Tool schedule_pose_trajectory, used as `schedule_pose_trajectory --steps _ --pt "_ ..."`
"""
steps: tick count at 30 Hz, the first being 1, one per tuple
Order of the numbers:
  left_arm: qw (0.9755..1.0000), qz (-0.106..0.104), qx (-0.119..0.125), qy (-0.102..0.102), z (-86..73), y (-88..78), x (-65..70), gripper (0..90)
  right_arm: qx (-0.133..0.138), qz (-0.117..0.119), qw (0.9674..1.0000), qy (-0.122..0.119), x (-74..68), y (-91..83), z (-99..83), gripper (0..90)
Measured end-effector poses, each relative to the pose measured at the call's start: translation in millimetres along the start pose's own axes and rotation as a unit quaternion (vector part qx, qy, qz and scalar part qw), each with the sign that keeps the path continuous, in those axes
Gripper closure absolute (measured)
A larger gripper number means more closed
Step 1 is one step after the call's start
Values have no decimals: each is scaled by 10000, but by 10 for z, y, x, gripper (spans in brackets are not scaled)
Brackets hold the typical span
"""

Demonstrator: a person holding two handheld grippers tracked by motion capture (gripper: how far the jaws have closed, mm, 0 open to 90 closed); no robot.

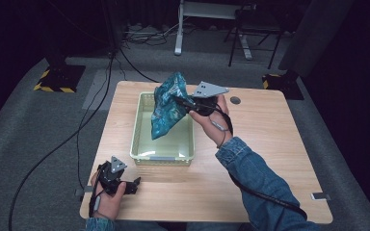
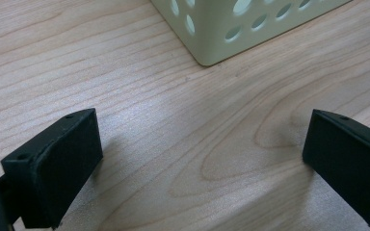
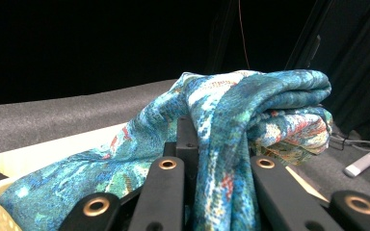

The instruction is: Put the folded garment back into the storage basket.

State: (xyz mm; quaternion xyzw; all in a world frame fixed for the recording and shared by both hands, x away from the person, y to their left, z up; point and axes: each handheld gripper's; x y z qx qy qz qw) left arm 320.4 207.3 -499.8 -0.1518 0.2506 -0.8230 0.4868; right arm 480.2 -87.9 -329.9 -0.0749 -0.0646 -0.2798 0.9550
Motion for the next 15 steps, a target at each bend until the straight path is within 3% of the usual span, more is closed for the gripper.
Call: schedule_pose_trajectory --steps 15 --pt "10000 -2 -3 3 0 0 0 1 -200 86 9996 172 -85 167 -241 813"
Point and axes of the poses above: each handheld gripper's, and its own axes: y roughly forward along the jaws, z roughly out of its top, x roughly to its right, and after that the axes turned 13 degrees about x, right-handed
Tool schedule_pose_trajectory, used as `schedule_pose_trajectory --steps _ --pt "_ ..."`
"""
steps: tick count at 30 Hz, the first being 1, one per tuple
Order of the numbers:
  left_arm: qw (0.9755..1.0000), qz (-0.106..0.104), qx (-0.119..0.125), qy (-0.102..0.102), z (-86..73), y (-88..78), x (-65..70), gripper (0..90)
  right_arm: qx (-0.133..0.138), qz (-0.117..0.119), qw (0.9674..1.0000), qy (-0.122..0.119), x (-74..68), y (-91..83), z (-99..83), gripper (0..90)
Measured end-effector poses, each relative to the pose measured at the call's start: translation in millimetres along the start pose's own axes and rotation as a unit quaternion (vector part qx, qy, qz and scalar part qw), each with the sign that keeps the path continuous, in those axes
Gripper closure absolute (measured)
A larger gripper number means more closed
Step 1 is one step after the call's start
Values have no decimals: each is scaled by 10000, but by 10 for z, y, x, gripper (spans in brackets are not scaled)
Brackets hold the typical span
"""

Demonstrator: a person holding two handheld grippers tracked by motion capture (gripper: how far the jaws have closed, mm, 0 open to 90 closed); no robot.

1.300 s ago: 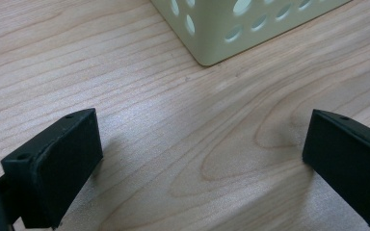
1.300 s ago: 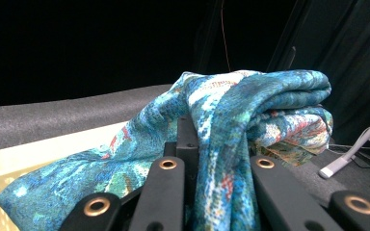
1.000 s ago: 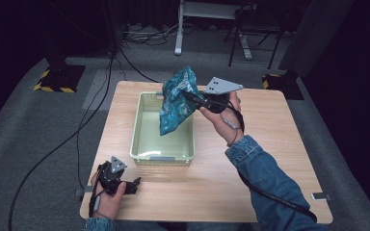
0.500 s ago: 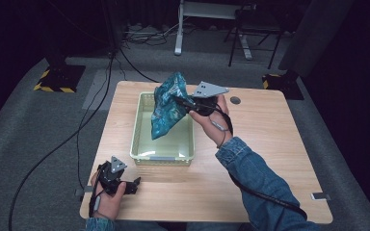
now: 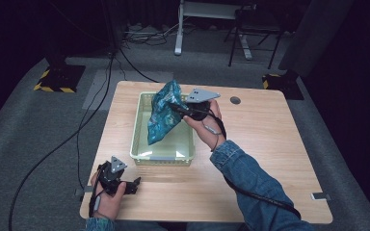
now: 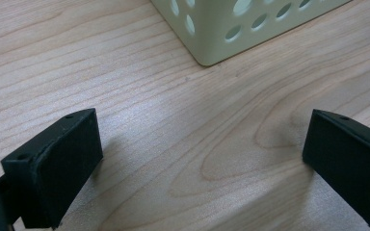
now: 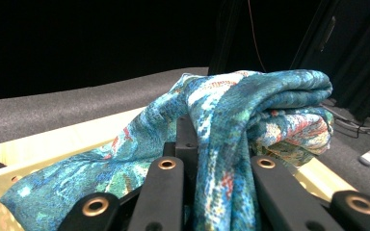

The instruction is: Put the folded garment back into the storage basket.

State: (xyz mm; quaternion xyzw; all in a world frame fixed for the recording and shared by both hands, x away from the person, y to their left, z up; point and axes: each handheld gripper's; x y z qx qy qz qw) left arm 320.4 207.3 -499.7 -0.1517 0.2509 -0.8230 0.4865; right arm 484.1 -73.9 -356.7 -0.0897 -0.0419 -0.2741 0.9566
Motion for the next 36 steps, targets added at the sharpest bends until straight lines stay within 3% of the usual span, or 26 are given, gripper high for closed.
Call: schedule_pose_trajectory --steps 36 --pt "10000 -16 7 -10 -6 -7 0 1 -530 218 9979 301 -176 241 -437 799"
Point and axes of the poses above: each handheld gripper's, and its own axes: y roughly forward along the jaws, z roughly out of its top, x roughly to its right, and after that the axes turned 13 degrees about x, right-handed
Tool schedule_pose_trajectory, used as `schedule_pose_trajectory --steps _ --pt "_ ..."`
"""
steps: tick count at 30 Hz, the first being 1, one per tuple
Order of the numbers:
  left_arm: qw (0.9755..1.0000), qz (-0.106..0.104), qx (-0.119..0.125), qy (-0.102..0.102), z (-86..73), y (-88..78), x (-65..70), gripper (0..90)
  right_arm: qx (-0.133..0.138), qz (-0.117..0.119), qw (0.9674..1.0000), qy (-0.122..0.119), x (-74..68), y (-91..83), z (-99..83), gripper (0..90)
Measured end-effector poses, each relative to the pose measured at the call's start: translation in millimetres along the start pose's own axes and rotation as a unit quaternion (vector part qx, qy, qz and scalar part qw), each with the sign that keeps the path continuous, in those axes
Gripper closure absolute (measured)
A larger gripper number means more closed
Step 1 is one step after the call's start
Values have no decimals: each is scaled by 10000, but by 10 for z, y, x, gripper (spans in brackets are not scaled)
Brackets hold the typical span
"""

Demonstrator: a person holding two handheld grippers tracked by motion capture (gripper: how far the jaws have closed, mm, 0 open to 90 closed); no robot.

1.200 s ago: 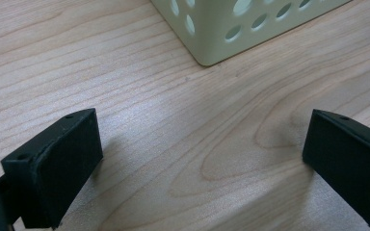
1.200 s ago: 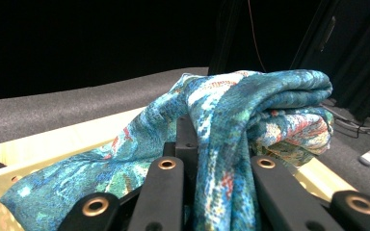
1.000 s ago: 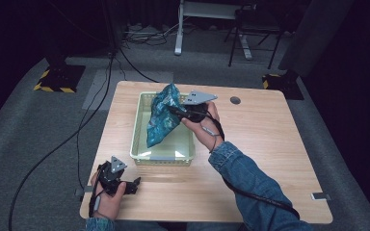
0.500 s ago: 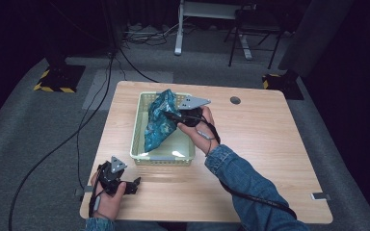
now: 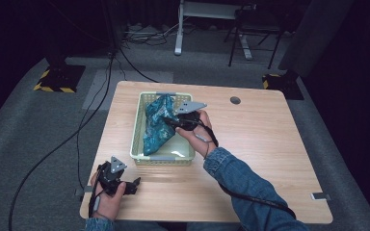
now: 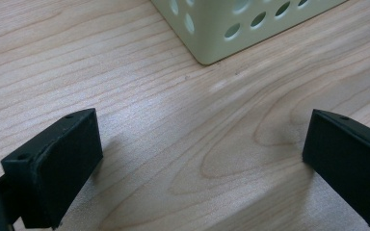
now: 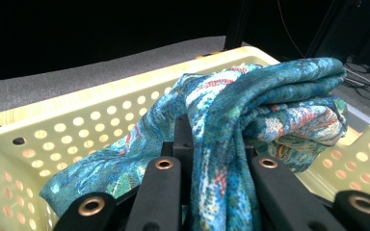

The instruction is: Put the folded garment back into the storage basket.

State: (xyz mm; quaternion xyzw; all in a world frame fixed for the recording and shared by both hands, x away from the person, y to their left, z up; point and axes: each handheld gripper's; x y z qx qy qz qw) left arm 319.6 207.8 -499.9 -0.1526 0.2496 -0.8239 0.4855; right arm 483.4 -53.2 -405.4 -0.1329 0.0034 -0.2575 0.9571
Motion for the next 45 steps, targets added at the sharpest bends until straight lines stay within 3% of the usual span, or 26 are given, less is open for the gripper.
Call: schedule_pose_trajectory --steps 9,12,19,24,26,27,30,31,33,45 --pt "10000 0 -2 0 0 -2 0 1 -337 -14 9994 110 -9 29 -106 774" --pt "10000 0 -3 1 -1 -2 0 1 -388 -64 9992 50 -10 22 -129 763" --pt "10000 2 -4 5 -1 -2 0 1 -520 -49 9985 160 -11 4 -160 718" --pt "10000 1 -2 1 -1 -3 0 1 -653 -52 9973 336 -12 -32 -185 560" --pt "10000 0 -5 4 -1 -3 -1 1 -748 -190 9967 248 -19 -55 -178 445" --pt "10000 0 -5 5 -1 -3 -1 1 -825 -256 9961 161 -26 -71 -171 440" --pt "10000 0 -7 6 -1 -3 -1 1 -755 -365 9964 88 -37 -118 -150 363" --pt "10000 2 -3 0 -1 -3 0 1 -688 -509 9963 -11 -40 -170 -117 310" --pt "10000 0 -4 2 -1 -3 0 1 -569 -518 9970 -73 -35 -213 -78 280" --pt "10000 -1 -7 5 -1 -3 -1 1 -440 -480 9977 -162 14 -461 62 251"
Point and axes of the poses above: each handheld gripper's, and its own axes: y roughly forward along the jaws, z roughly out of its top, x roughly to its right, and after that the axes turned 13 degrees about x, right-handed
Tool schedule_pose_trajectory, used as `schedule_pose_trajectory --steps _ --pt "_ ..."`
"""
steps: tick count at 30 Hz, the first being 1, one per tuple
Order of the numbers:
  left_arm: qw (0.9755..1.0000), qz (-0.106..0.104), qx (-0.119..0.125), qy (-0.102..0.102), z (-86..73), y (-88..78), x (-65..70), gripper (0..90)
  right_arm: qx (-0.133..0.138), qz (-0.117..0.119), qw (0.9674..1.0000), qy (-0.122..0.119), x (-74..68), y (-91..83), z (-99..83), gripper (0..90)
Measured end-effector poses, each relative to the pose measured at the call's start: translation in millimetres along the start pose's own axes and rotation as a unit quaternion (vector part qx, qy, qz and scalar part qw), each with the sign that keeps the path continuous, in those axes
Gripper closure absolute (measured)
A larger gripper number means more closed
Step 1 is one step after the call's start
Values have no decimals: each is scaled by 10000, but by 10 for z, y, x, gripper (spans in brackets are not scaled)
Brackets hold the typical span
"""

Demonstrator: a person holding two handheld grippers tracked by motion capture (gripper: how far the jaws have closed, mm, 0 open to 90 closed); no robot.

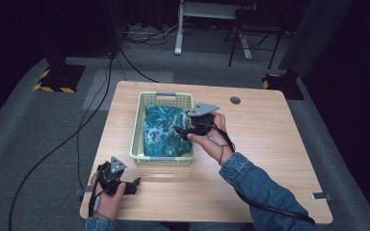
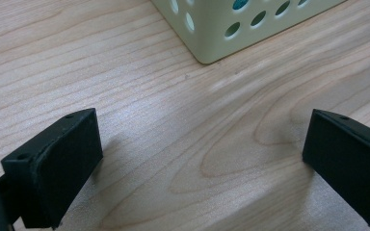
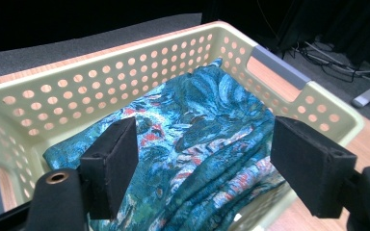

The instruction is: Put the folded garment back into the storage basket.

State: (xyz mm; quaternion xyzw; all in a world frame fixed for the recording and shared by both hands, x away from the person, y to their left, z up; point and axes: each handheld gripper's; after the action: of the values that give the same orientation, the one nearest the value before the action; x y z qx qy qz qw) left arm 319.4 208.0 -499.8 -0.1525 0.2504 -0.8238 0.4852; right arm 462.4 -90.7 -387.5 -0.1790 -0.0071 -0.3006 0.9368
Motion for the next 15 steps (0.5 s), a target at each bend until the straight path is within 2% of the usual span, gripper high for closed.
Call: schedule_pose_trajectory --steps 15 --pt "10000 0 -1 2 0 0 0 1 153 -24 9999 -76 92 -344 80 242"
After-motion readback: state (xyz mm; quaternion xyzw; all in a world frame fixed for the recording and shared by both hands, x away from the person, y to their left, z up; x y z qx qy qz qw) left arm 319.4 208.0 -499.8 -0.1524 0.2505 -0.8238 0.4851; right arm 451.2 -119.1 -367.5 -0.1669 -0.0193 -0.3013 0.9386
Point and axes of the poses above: each handheld gripper's, and its own axes: y roughly forward along the jaws, z roughly out of its top, x roughly to its right, and after that the axes turned 13 degrees about x, right-handed
